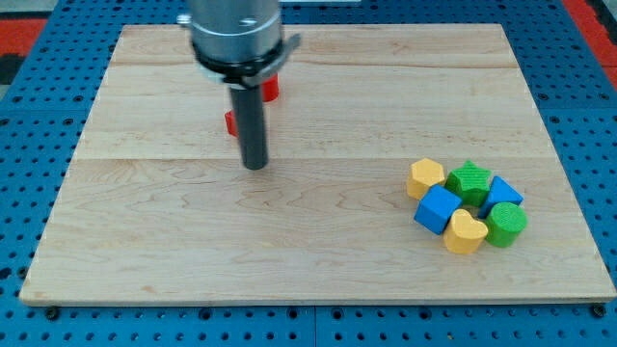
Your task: Slide the red star to the yellow hexagon
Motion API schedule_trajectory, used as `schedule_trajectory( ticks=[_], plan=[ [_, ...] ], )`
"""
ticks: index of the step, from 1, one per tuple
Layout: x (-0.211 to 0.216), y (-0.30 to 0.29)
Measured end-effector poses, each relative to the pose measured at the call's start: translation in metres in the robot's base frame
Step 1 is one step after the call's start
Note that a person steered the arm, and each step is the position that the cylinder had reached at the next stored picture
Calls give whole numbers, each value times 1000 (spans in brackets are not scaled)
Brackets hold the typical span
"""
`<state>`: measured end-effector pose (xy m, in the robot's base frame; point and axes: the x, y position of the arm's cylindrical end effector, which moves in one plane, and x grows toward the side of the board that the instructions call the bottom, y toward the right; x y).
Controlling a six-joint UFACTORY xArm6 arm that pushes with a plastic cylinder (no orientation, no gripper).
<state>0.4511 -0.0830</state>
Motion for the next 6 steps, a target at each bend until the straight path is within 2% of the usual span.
schedule_trajectory(
  ticks=[2, 3, 4, 6],
  plan=[
    [-22, -80],
    [-55, -85],
    [-71, -73],
    [-72, 3]
  ],
)
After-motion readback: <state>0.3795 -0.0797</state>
